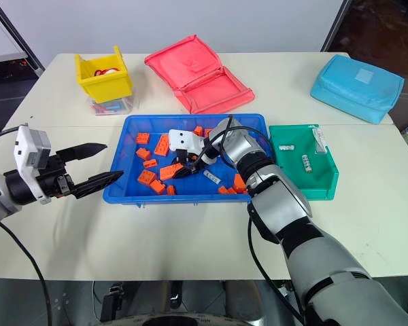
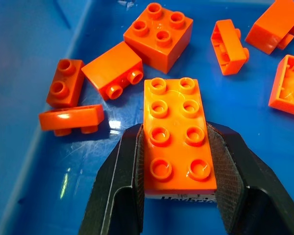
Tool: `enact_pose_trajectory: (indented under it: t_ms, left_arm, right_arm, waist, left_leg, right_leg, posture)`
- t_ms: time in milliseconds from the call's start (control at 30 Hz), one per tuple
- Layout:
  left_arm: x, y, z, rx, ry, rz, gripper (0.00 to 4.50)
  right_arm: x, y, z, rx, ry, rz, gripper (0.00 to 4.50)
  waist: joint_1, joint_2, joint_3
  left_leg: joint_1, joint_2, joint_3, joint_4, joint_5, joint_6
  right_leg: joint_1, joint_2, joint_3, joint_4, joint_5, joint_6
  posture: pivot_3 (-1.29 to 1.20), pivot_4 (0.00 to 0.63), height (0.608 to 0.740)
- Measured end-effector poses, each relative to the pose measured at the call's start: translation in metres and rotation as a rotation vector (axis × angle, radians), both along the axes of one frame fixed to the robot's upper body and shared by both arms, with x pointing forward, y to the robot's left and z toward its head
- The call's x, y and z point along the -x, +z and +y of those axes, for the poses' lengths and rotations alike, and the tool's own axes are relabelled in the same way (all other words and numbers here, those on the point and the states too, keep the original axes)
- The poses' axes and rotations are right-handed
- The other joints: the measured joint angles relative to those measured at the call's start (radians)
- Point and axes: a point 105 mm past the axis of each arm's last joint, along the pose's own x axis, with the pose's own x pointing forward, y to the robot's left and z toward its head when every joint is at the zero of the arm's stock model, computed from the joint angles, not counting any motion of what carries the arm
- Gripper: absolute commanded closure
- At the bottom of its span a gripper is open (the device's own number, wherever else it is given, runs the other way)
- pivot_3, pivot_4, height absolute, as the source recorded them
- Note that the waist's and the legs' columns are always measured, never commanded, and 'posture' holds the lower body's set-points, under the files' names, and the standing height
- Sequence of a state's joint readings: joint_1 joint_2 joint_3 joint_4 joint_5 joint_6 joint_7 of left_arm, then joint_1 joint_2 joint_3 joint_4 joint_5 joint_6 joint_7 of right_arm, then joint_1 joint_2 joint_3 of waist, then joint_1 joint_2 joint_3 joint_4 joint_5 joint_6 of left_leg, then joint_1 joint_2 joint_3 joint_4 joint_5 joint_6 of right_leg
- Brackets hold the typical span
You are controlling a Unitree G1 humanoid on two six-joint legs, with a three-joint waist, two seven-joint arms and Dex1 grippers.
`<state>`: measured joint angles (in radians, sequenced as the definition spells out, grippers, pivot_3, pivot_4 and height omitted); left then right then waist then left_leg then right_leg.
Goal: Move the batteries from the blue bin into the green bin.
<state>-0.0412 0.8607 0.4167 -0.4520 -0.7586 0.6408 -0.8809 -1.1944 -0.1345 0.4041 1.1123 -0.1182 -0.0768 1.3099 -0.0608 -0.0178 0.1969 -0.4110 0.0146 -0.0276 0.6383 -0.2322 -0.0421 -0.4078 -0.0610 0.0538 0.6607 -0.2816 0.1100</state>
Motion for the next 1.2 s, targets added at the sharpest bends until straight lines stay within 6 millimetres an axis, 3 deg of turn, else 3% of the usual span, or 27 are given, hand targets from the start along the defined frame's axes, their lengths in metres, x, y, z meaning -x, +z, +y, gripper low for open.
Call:
enact_pose_trajectory:
  t_ms: [167,400,567,600,767,1000,1200]
  left_arm:
    - [0.000,0.000,0.000,0.000,0.001,-0.001,0.00]
    - [-0.001,0.001,0.000,-0.001,0.000,-0.004,0.00]
    - [-0.002,0.001,0.000,0.001,0.003,-0.006,0.00]
    - [-0.002,0.001,0.000,0.003,0.004,-0.007,0.00]
    - [-0.002,0.000,0.000,0.010,0.009,-0.007,0.00]
    - [-0.002,0.000,0.000,0.010,0.009,-0.006,0.00]
    - [-0.001,-0.001,0.000,0.008,0.004,-0.002,0.00]
  right_arm:
    - [-0.003,0.012,0.002,-0.034,-0.012,-0.005,3.27]
    - [-0.023,0.075,0.018,-0.211,-0.116,-0.099,3.27]
    - [-0.038,0.064,0.010,-0.190,-0.222,-0.178,3.27]
    - [-0.041,0.060,0.008,-0.187,-0.246,-0.191,2.24]
    - [-0.051,0.055,0.003,-0.174,-0.312,-0.302,0.03]
    - [-0.052,0.057,0.005,-0.197,-0.318,-0.316,0.03]
    - [-0.031,0.063,-0.006,-0.173,-0.134,-0.151,0.03]
  waist:
    - [-0.009,0.000,0.000]
    - [-0.010,0.000,0.000]
    - [-0.009,-0.001,0.000]
    - [-0.009,-0.001,0.000]
    - [-0.012,-0.001,0.000]
    - [-0.011,-0.001,0.000]
    - [-0.009,-0.001,0.000]
  left_leg:
    - [0.000,0.000,0.000,0.000,0.000,0.000]
    - [0.001,0.000,0.000,-0.002,0.000,0.000]
    - [0.001,-0.001,0.000,-0.002,0.000,-0.001]
    - [0.001,-0.001,0.000,-0.002,0.000,-0.001]
    - [0.001,0.000,0.000,-0.005,0.001,-0.002]
    - [0.001,0.000,0.000,-0.006,0.002,-0.003]
    - [0.001,0.000,0.000,-0.006,0.002,-0.003]
  right_leg:
    - [0.000,0.000,0.000,0.000,0.000,0.000]
    - [-0.001,0.000,0.000,0.002,-0.001,-0.001]
    - [-0.001,-0.001,0.000,0.001,-0.001,-0.001]
    - [-0.001,-0.001,0.000,0.001,-0.001,-0.001]
    - [-0.002,0.000,0.000,0.002,-0.001,-0.001]
    - [-0.003,0.000,0.000,0.001,-0.001,-0.002]
    - [-0.002,0.000,0.000,0.001,-0.001,-0.002]
  posture:
    - [0.00,0.150,0.740]
    - [0.00,0.150,0.740]
    - [0.00,0.150,0.740]
    - [0.00,0.150,0.740]
    - [0.00,0.150,0.740]
    - [0.00,0.150,0.740]
    - [0.00,0.150,0.740]
